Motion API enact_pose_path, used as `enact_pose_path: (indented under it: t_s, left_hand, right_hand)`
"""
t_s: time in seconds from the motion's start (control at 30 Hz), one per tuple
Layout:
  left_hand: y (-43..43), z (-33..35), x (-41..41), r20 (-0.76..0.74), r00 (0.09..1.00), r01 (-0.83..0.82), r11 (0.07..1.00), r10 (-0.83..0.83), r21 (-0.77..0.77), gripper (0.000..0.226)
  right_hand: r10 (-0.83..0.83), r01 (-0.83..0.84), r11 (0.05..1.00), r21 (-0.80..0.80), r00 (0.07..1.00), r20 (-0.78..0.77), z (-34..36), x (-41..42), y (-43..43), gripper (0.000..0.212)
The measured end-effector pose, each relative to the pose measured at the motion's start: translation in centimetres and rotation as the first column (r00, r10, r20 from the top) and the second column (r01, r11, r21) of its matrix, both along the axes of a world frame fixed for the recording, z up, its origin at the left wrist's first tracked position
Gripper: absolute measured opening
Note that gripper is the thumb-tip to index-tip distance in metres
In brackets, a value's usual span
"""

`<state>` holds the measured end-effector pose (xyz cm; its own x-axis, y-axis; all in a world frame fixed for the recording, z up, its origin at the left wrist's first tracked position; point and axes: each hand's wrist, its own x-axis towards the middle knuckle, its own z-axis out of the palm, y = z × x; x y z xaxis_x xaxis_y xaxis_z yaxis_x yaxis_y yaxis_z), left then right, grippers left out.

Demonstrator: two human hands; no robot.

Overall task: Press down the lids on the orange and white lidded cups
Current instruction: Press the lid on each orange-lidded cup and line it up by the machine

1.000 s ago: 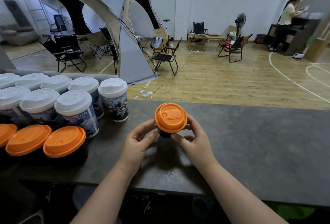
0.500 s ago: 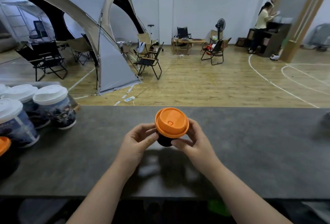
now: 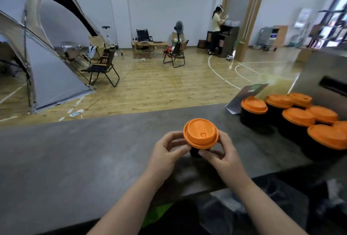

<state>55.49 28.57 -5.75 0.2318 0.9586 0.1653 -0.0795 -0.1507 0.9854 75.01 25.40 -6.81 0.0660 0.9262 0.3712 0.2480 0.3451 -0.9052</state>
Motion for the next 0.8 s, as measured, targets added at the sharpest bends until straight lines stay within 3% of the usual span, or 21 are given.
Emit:
enact_pose_path:
  t_s: [0.13, 0.37, 0.53, 0.8]
  left_hand:
    - [0.9, -0.3, 10.2, 0.041, 0.998, 0.058, 0.998, -0.057, -0.029, 0.034]
    - [2.8, -0.2, 21.2, -0.009, 0.992, 0.127, 0.987, -0.128, -0.102, 0.040]
    - [4.2, -1.6, 24.0, -0.040, 0.994, 0.100, 0.991, -0.104, -0.086, 0.059]
    - [4.0, -2.2, 24.5, -0.229, 0.968, 0.103, 0.995, -0.103, -0.013, 0.088]
  right_hand:
    - [-0.203, 0.203, 0.979, 0.021, 0.979, -0.008, -0.6, 8.5, -0.2, 0.071]
    - [-0.378, 0.379, 0.925, -0.040, 0.926, 0.015, -0.7, 17.8, 0.4, 0.058]
    - [-0.514, 0.522, 0.853, 0.007, 0.839, 0.177, -1.6, 20.1, 1.6, 0.067]
    - [-0.586, 0.602, 0.798, 0.009, 0.773, 0.245, -2.9, 19.8, 2.0, 0.069]
